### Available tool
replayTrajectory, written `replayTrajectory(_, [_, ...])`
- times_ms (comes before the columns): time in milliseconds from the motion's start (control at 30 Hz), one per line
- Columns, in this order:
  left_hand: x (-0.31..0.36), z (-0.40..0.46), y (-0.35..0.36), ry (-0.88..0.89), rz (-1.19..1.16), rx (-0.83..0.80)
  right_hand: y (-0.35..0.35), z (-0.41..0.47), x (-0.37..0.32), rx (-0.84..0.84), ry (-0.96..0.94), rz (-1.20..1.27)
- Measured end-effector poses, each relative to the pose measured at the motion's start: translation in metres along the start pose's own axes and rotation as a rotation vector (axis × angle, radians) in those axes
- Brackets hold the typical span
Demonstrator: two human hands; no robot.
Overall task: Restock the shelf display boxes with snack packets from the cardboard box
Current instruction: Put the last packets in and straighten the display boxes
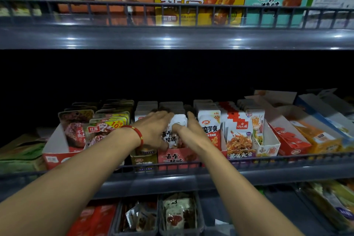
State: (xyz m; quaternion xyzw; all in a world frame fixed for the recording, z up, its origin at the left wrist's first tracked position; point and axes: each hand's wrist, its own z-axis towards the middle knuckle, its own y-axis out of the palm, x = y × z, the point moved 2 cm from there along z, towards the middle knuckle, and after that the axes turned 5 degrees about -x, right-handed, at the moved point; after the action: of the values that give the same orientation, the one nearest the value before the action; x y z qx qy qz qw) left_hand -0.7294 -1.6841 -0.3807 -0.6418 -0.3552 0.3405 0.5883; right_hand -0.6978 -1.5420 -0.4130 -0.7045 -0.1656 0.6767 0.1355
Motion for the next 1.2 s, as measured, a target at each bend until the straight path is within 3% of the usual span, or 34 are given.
replayTrajectory(133, [-0.003,0.005,0.002,0.014,0.037,-0.03,0.0,0.01,-0.001,-0.021,0.07,0.102])
replayTrajectory(700, [-0.009,0.01,-0.008,-0.005,0.099,-0.118,-0.005,-0.008,-0.003,-0.004,0.007,0.162])
replayTrajectory(1000, [-0.007,0.008,-0.005,-0.006,0.094,-0.067,0.003,-0.015,0.004,-0.086,-0.036,0.117])
replayTrajectory(1200, [-0.008,0.003,-0.009,-0.029,0.069,-0.055,0.001,-0.021,0.004,-0.015,-0.06,0.105])
